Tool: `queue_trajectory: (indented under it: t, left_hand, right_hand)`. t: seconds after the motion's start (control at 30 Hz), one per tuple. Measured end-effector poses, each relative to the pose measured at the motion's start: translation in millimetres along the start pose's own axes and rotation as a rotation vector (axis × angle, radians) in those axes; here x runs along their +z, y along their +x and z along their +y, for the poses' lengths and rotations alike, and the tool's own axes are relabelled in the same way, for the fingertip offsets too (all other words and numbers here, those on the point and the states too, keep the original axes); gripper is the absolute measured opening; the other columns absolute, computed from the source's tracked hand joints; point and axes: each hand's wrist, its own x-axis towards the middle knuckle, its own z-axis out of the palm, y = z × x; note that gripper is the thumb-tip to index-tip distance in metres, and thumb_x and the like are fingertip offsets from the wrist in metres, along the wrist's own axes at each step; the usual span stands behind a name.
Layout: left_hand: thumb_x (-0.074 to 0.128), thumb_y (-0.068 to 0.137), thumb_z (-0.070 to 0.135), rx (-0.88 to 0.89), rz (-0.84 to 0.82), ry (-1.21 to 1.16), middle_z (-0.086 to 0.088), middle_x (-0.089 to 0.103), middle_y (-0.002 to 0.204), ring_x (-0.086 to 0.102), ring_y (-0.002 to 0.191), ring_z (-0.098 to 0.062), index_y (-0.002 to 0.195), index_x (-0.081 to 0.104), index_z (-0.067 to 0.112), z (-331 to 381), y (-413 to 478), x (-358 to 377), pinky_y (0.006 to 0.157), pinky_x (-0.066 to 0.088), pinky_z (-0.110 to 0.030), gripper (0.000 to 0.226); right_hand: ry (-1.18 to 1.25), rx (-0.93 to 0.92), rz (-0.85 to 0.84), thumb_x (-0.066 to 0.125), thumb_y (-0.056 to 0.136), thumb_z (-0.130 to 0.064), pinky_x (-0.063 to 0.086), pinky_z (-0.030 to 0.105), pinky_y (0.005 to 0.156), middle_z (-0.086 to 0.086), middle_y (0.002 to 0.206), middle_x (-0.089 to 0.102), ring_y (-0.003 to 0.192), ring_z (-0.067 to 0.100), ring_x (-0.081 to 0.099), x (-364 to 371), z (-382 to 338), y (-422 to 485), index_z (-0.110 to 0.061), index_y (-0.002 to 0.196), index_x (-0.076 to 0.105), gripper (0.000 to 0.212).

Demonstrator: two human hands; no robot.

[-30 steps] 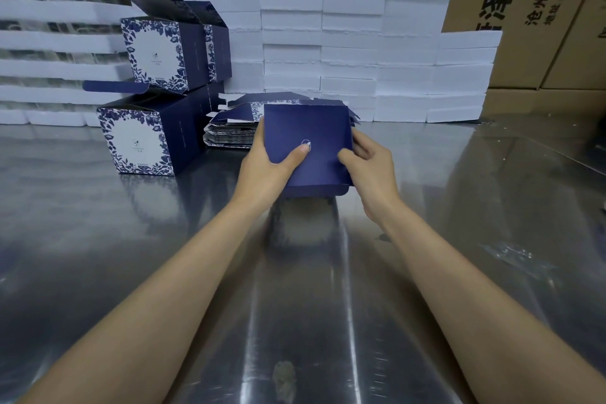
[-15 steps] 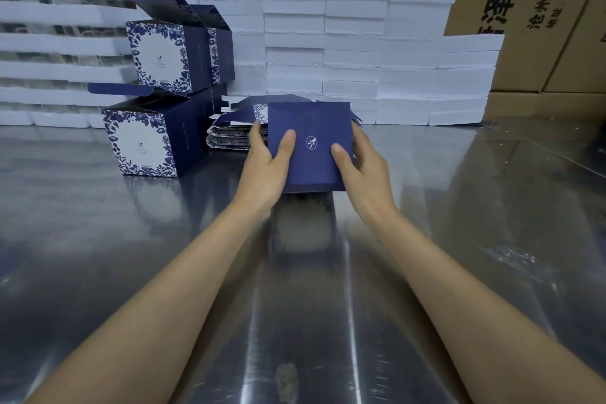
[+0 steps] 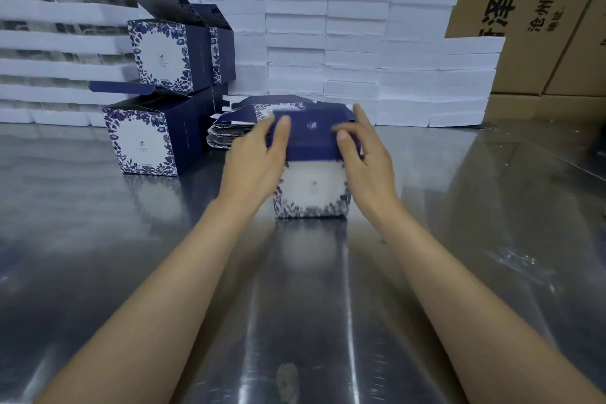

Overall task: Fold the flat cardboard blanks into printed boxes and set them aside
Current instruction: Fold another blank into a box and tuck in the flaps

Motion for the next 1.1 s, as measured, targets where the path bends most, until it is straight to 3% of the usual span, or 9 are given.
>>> queue_trajectory:
  t: [0.1,0.17,0.27,0.47,0.6,0.67,0.77,0.87,1.1]
  left_hand:
    - [0.029,0.099,0.057,-0.006,-0.066,0.013,-0.003,0.055,0.138,0.047,0.129,-0.023,0.136,0.051,0.022,-4,-3,9,0.105,0.038,-0.034,0.056]
    - [0.038,0.104,0.037,0.192,0.01,-0.072,-0.002,0.044,0.148,0.038,0.137,-0.017,0.135,0.055,0.015,1,-7,12,0.107,0.031,-0.026,0.042]
    - [0.053,0.098,0.02,0.492,0.064,0.093,-0.003,0.064,0.121,0.051,0.118,-0.026,0.114,0.067,0.008,3,-11,19,0.101,0.04,-0.04,0.024]
    - [0.06,0.089,0.019,0.404,0.136,0.08,0.007,0.067,0.095,0.053,0.1,-0.024,0.097,0.069,0.015,10,-13,28,0.087,0.041,-0.037,0.013]
    - [0.06,0.089,0.02,0.414,0.14,0.049,0.006,0.067,0.097,0.053,0.1,-0.024,0.099,0.07,0.015,7,-11,28,0.087,0.044,-0.04,0.014]
    - [0.06,0.093,0.023,0.44,0.129,0.038,0.002,0.064,0.11,0.05,0.108,-0.022,0.107,0.069,0.014,2,-12,30,0.09,0.047,-0.04,0.019]
    - [0.06,0.095,0.026,0.405,0.185,0.117,-0.011,0.045,0.134,0.038,0.126,-0.027,0.123,0.064,0.015,-5,-17,35,0.101,0.04,-0.034,0.03]
    - [0.062,0.093,0.022,0.302,0.205,0.094,-0.017,0.031,0.143,0.031,0.132,-0.031,0.135,0.055,0.019,-9,-20,37,0.108,0.037,-0.044,0.043]
    - [0.07,0.068,0.064,0.094,0.03,0.091,-0.01,-0.028,0.156,-0.008,0.149,-0.029,0.154,-0.001,0.027,-4,-30,55,0.116,0.022,-0.053,0.117]
  right_hand:
    - [0.05,-0.041,-0.075,0.046,0.101,-0.027,0.031,0.022,0.103,-0.012,0.146,0.041,0.135,-0.005,0.031,3,8,0,-0.025,0.104,0.059,0.013]
    - [0.062,-0.124,-0.087,0.047,0.099,-0.024,0.036,0.019,0.095,-0.019,0.122,0.052,0.118,-0.006,0.045,3,10,-1,-0.025,0.102,0.056,0.009]
    - [-0.013,-0.182,-0.083,0.047,0.096,-0.025,0.043,0.024,0.087,-0.02,0.108,0.054,0.105,0.0,0.052,1,13,1,-0.023,0.103,0.058,0.013]
    - [-0.148,-0.243,-0.02,0.045,0.098,-0.023,0.048,0.047,0.079,-0.008,0.102,0.055,0.099,0.016,0.053,4,14,4,-0.016,0.097,0.06,0.017]
    - [-0.106,-0.234,0.015,0.047,0.097,-0.023,0.048,0.037,0.076,-0.011,0.104,0.055,0.1,0.013,0.054,8,17,3,-0.018,0.098,0.061,0.014]
    - [-0.009,-0.199,0.028,0.047,0.097,-0.025,0.044,0.026,0.08,-0.014,0.112,0.054,0.107,0.007,0.053,10,21,-2,-0.022,0.105,0.06,0.016]
    - [0.098,-0.116,0.071,0.038,0.1,-0.025,0.045,0.032,0.093,-0.006,0.124,0.053,0.114,0.01,0.052,9,27,-8,-0.021,0.115,0.055,0.022]
    - [0.042,-0.086,0.079,0.033,0.099,-0.028,0.039,0.024,0.095,-0.003,0.125,0.051,0.115,0.008,0.05,7,28,-9,-0.02,0.12,0.054,0.03]
    - [0.07,-0.086,0.003,0.035,0.094,-0.036,0.036,0.004,0.085,-0.005,0.14,0.037,0.12,-0.015,0.036,19,21,-14,-0.025,0.122,0.05,0.033]
